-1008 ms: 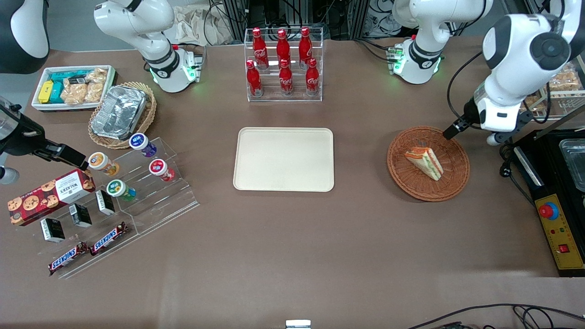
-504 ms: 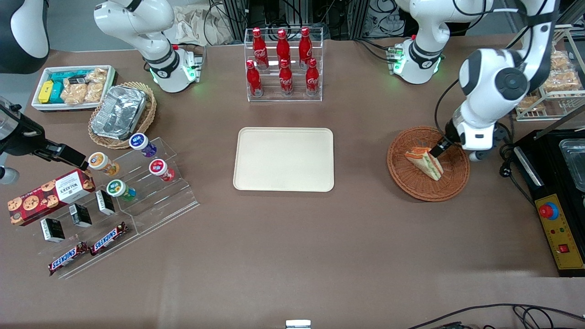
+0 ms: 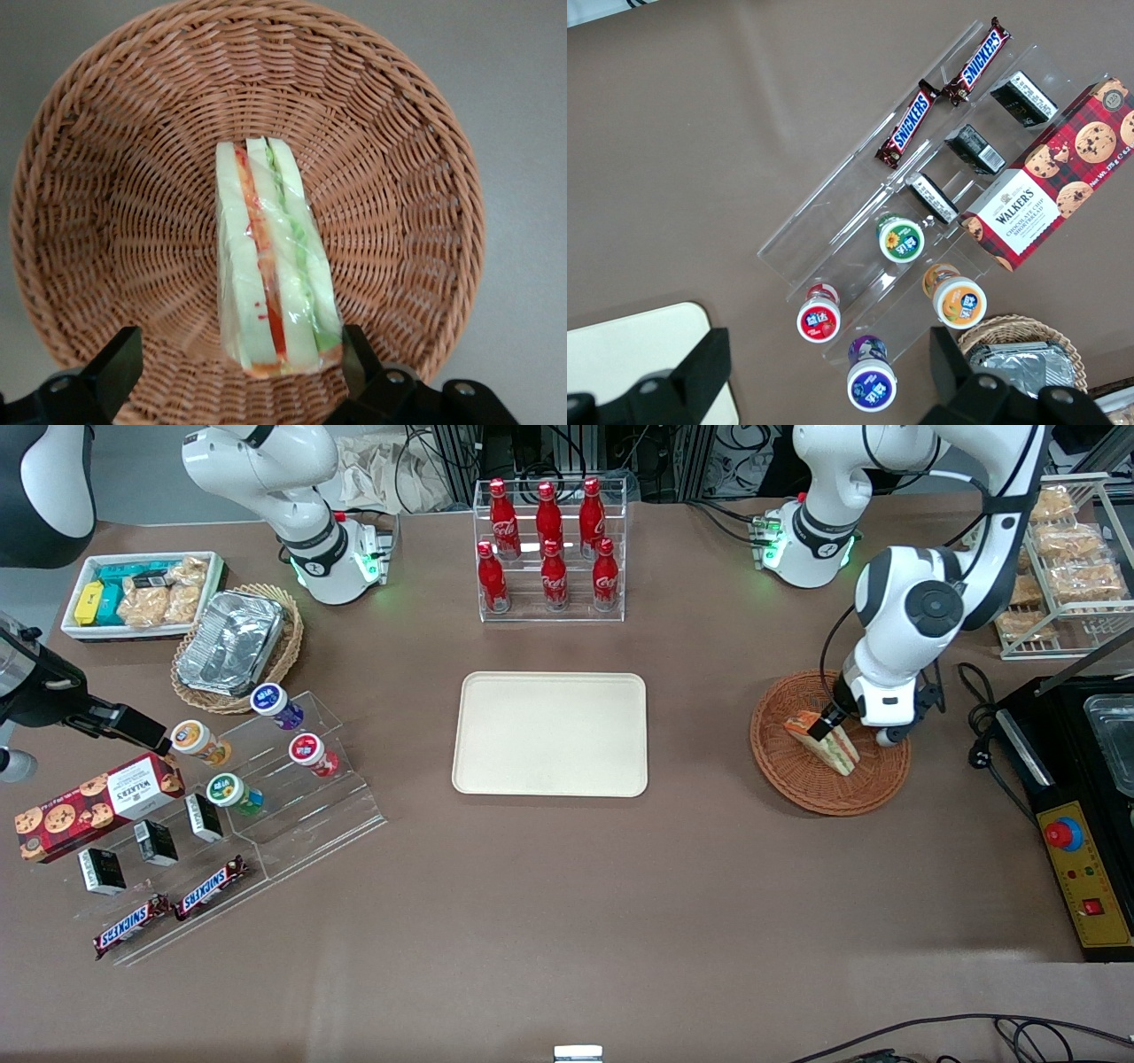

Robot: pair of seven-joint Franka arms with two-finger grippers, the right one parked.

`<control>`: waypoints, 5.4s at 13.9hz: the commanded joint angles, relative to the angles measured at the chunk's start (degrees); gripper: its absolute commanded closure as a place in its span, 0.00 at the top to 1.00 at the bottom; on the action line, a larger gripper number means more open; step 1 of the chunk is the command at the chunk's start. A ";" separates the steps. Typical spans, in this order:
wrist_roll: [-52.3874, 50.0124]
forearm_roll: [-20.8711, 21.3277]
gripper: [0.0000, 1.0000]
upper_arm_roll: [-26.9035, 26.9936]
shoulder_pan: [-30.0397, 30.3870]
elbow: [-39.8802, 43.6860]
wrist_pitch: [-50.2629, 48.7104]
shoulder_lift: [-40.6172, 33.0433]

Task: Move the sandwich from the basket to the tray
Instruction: 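Close the left gripper on the sandwich's crust edge, then lift the sandwich up out of the basket with the left gripper, then carry the sandwich over to the cream tray with the left gripper, then lower the sandwich onto the tray and open the left gripper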

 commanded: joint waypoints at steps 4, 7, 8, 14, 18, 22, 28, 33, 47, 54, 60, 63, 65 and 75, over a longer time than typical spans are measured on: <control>-3.15 2.56 1.00 0.29 -0.18 0.11 2.94 0.60; -4.55 2.65 1.00 0.38 -0.45 -0.06 3.03 1.38; -4.56 2.65 0.99 0.38 -0.45 -0.06 3.12 1.47; -7.80 2.65 0.50 0.38 -1.06 0.20 3.12 1.65; -7.90 2.65 0.02 0.38 -0.97 1.25 0.59 -1.15; -4.66 2.65 0.00 0.20 -0.88 12.04 -19.06 -3.19; 6.93 2.30 0.00 0.02 -0.97 30.67 -39.03 -2.49; 14.51 0.46 0.00 -0.24 -1.06 42.38 -51.19 -1.16; 10.47 0.53 0.00 -20.80 -4.29 43.10 -52.08 3.74; 9.95 -1.75 0.00 -20.81 -12.03 42.04 -36.97 11.13; 13.20 2.27 0.00 -20.72 -16.35 41.86 -27.30 16.41; 13.20 5.28 0.00 -20.81 -16.70 41.07 -20.55 20.88; 14.16 5.46 0.00 -20.81 -17.75 39.15 -16.15 22.21; 12.85 10.38 0.00 -20.45 -19.60 37.21 -10.24 28.89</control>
